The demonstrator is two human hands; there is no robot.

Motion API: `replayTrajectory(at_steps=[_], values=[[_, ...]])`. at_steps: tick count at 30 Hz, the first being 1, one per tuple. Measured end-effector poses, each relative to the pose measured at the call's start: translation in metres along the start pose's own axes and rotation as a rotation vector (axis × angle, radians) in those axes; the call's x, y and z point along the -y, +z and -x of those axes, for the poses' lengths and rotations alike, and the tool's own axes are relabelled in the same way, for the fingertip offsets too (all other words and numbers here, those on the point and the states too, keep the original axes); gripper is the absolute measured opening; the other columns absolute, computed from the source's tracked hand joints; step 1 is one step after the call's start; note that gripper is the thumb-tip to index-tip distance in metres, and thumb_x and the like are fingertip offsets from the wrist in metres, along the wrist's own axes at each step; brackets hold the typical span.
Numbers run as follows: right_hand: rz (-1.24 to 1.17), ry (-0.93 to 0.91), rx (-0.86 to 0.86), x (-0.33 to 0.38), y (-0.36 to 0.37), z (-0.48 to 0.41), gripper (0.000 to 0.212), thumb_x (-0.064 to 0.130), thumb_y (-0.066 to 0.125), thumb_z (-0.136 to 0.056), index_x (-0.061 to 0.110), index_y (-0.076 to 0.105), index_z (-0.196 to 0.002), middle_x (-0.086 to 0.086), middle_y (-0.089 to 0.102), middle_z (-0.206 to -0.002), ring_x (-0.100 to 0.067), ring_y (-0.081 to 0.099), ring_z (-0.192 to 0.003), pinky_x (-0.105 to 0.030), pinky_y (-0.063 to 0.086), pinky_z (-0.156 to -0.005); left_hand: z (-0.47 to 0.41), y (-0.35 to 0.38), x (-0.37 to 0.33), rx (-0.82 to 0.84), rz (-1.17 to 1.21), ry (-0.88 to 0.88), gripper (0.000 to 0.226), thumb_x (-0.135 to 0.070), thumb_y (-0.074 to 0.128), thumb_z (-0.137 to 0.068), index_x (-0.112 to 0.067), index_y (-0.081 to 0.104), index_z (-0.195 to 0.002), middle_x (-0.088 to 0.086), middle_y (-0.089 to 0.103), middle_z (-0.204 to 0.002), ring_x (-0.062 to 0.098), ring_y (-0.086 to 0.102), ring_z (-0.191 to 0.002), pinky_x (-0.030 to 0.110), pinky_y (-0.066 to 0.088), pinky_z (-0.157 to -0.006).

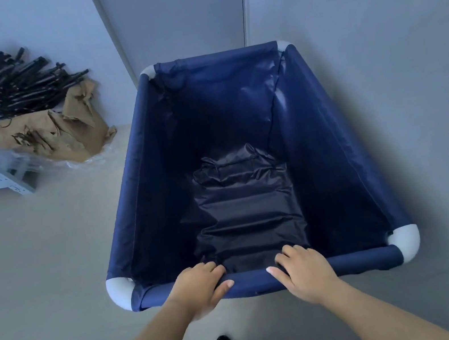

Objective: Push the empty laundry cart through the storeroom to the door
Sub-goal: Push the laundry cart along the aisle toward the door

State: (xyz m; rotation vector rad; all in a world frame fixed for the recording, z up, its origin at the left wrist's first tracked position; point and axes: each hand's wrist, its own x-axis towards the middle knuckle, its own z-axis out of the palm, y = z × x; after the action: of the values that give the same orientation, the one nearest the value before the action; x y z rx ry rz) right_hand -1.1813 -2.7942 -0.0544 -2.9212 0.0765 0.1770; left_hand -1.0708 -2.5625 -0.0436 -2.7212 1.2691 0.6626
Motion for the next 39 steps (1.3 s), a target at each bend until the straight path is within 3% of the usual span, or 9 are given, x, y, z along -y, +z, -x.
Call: replayTrajectory(at_steps=[4, 6, 9, 23, 39], values=[[0.154, -0.032, -0.083, 0.000, -0.002, 0.000, 0.038, 0.051, 0.046, -0.089, 0.025, 0.064, -0.068, 0.009, 0.059, -0.061, -0.012, 0.055, -0.054, -0.027, 0.041, -0.049, -0.004, -0.001, 0.006, 0.037, 0.018, 0.008, 0.045, -0.057, 0.025, -0.094, -0.021, 0.048, -0.109, 0.000, 0.056, -0.106, 0.021, 0.054, -0.096, 0.032, 0.038, -0.070], [0.180, -0.040, -0.127, 0.000, 0.001, 0.001, 0.040, 0.049, 0.042, -0.089, 0.026, 0.060, -0.063, 0.009, 0.056, -0.055, -0.011, 0.052, -0.048, -0.026, 0.039, -0.044, -0.003, 0.000, 0.006, 0.033, 0.025, 0.022, 0.044, -0.056, 0.026, -0.094, -0.021, 0.048, -0.110, 0.001, 0.056, -0.106, 0.022, 0.054, -0.095, 0.031, 0.035, -0.069], [0.180, -0.050, -0.198, 0.000, 0.005, 0.001, 0.044, 0.048, 0.033, -0.089, 0.027, 0.058, -0.061, 0.009, 0.053, -0.053, -0.010, 0.049, -0.045, -0.025, 0.037, -0.041, -0.003, 0.002, 0.006, 0.003, 0.027, 0.045, 0.043, -0.055, 0.024, -0.094, -0.022, 0.048, -0.106, 0.001, 0.056, -0.103, 0.023, 0.054, -0.093, 0.031, 0.033, -0.069], [0.160, -0.008, -0.304, -0.003, 0.011, -0.002, 0.037, 0.048, 0.039, -0.083, 0.029, 0.054, -0.055, 0.011, 0.048, -0.048, -0.007, 0.044, -0.041, -0.020, 0.024, -0.040, -0.008, 0.001, 0.008, 0.012, 0.065, 0.087, 0.042, -0.056, 0.021, -0.094, -0.024, 0.047, -0.100, -0.001, 0.053, -0.098, 0.023, 0.053, -0.088, 0.032, 0.033, -0.067], [0.131, -0.008, -0.359, -0.007, 0.012, -0.004, 0.036, 0.048, 0.042, -0.080, 0.028, 0.057, -0.054, 0.011, 0.049, -0.049, -0.007, 0.045, -0.042, -0.017, 0.031, -0.036, -0.011, 0.004, 0.009, 0.004, 0.064, 0.085, 0.043, -0.057, 0.020, -0.093, -0.026, 0.048, -0.101, -0.004, 0.053, -0.099, 0.021, 0.052, -0.091, 0.033, 0.038, -0.073]])
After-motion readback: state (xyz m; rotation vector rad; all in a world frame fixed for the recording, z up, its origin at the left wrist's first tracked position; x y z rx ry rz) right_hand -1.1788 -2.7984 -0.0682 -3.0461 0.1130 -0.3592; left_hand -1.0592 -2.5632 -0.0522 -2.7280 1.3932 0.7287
